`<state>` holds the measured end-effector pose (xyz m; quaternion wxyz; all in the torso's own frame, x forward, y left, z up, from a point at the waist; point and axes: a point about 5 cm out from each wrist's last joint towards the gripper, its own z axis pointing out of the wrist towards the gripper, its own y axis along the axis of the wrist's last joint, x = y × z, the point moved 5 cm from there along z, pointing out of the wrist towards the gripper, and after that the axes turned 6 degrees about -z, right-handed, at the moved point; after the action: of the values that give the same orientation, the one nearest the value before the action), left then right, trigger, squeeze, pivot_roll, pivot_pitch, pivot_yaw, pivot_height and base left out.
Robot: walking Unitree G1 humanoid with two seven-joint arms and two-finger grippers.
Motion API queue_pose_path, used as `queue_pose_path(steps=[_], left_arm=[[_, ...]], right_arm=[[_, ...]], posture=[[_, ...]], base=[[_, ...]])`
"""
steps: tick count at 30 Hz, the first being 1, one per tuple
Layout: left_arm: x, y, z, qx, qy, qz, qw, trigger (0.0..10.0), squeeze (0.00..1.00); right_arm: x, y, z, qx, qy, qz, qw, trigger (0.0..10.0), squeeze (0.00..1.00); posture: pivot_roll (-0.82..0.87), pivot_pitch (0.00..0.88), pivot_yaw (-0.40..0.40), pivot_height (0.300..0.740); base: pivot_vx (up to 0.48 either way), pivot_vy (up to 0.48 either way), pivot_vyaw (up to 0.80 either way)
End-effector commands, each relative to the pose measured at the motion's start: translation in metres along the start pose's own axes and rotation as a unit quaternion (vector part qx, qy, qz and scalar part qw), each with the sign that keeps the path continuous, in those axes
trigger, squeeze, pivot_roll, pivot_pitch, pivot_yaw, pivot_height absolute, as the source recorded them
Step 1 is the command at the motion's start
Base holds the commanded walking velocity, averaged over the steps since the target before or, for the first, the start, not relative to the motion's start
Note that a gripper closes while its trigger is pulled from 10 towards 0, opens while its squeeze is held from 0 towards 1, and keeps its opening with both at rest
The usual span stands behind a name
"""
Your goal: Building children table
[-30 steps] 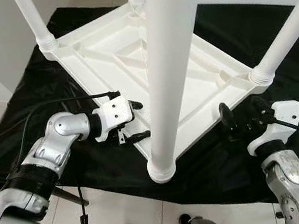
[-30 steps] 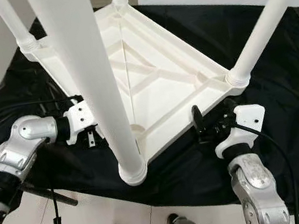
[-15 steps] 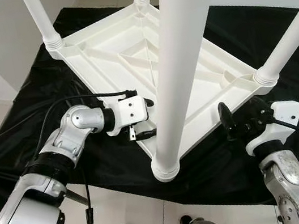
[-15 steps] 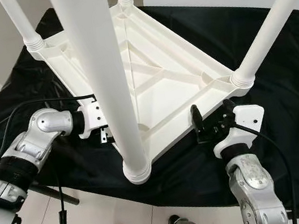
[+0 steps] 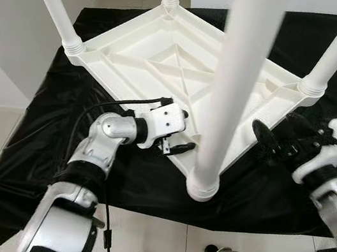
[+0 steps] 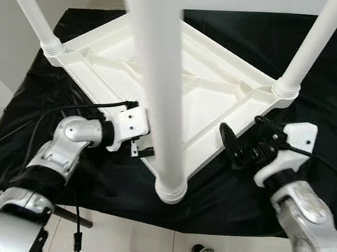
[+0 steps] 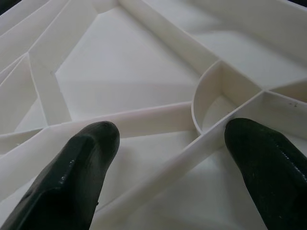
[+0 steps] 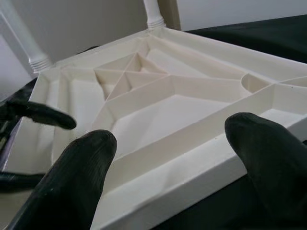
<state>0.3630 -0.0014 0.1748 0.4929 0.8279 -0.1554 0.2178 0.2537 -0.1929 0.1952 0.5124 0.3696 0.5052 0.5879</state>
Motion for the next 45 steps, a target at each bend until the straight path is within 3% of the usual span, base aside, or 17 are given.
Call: queue_pose_path(steps=[1, 10, 12, 14, 16, 23, 30, 38, 45], left_arm=[[0.022, -0.009, 0.004, 0.009, 0.144, -0.009, 0.990, 10.0, 0.00], [0.030, -0.006, 0.014, 0.016, 0.164, -0.019, 0.986, 10.0, 0.00], [0.029, -0.004, 0.019, 0.014, 0.164, -0.023, 0.986, 10.0, 0.00], [0.029, -0.004, 0.019, 0.014, 0.164, -0.023, 0.986, 10.0, 0.00], [0.030, 0.000, 0.025, 0.009, 0.161, -0.024, 0.987, 10.0, 0.00], [0.031, 0.012, 0.034, -0.004, 0.157, -0.022, 0.987, 10.0, 0.00], [0.028, 0.020, 0.043, -0.016, 0.147, -0.022, 0.989, 10.0, 0.00], [0.026, 0.035, 0.054, -0.039, 0.141, -0.026, 0.989, 10.0, 0.00], [0.024, 0.042, 0.059, -0.051, 0.139, -0.027, 0.989, 10.0, 0.00]], right_arm=[[0.006, 0.000, -0.004, 0.004, 0.027, 0.002, 1.000, 10.0, 0.00], [0.015, -0.007, -0.021, 0.027, 0.077, 0.008, 0.997, 10.0, 0.00], [0.024, -0.010, -0.039, 0.053, 0.138, 0.017, 0.989, 10.0, 0.00], [0.024, -0.010, -0.039, 0.053, 0.138, 0.017, 0.989, 10.0, 0.00], [0.033, -0.011, -0.058, 0.079, 0.203, 0.021, 0.976, 10.0, 0.00], [0.036, -0.013, -0.076, 0.109, 0.266, 0.021, 0.957, 10.0, 0.00], [0.040, -0.009, -0.071, 0.094, 0.285, 0.009, 0.954, 10.0, 0.00], [0.052, 0.000, -0.046, 0.038, 0.297, -0.013, 0.954, 10.0, 0.00], [0.062, -0.003, -0.037, 0.024, 0.310, -0.015, 0.950, 10.0, 0.00]], posture=[[-0.02, 0.216, -0.003, 0.740], [-0.05, 0.218, 0.008, 0.740], [-0.06, 0.219, 0.014, 0.740], [-0.06, 0.219, 0.014, 0.740], [-0.07, 0.219, 0.018, 0.740], [-0.09, 0.212, 0.027, 0.740], [-0.08, 0.208, 0.032, 0.740], [-0.07, 0.198, 0.029, 0.740], [-0.06, 0.206, 0.021, 0.740]], base=[[0.000, 0.000, 0.00], [0.000, 0.000, 0.00], [0.000, 0.000, 0.00], [0.000, 0.000, 0.00], [0.000, 0.000, 0.00], [0.000, 0.000, 0.00], [0.000, 0.000, 0.00], [0.000, 0.000, 0.00], [0.000, 0.000, 0.00]])
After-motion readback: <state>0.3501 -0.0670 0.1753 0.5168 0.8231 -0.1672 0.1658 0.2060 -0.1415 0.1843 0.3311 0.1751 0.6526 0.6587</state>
